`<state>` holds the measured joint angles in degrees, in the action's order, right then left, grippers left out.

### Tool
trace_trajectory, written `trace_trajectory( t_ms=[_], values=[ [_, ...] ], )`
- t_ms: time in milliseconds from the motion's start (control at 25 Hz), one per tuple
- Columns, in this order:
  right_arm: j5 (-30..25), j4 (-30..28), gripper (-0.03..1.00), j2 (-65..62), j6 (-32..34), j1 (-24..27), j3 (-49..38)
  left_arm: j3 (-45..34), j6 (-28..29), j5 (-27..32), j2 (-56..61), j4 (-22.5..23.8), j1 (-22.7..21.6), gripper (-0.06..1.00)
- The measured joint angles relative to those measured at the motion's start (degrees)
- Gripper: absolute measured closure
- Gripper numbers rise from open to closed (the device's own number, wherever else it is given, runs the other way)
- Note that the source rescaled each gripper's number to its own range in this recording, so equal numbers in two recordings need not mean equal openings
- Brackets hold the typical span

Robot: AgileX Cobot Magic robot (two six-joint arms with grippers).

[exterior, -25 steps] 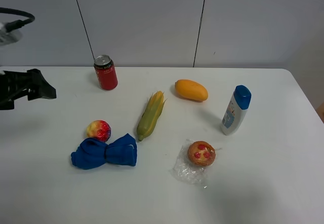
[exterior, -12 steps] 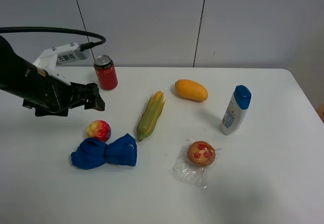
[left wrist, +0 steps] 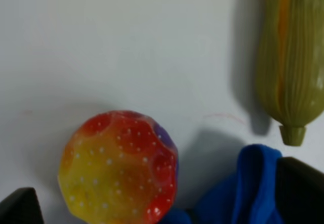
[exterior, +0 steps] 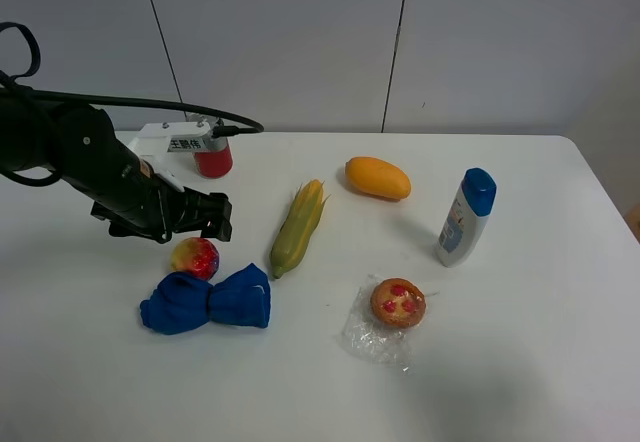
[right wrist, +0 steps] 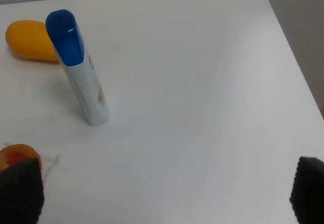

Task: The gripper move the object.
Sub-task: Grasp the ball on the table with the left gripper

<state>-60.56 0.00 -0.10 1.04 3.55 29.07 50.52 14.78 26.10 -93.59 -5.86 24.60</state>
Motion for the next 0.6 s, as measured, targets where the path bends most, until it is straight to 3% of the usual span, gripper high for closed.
trace_trajectory(
  t_ms=[600],
  values=[
    [0.0,0.0,-0.03,0.0,0.0,0.0,0.0,0.0,3.2,-5.2,-7.7,2.2,-0.7,0.19]
  ],
)
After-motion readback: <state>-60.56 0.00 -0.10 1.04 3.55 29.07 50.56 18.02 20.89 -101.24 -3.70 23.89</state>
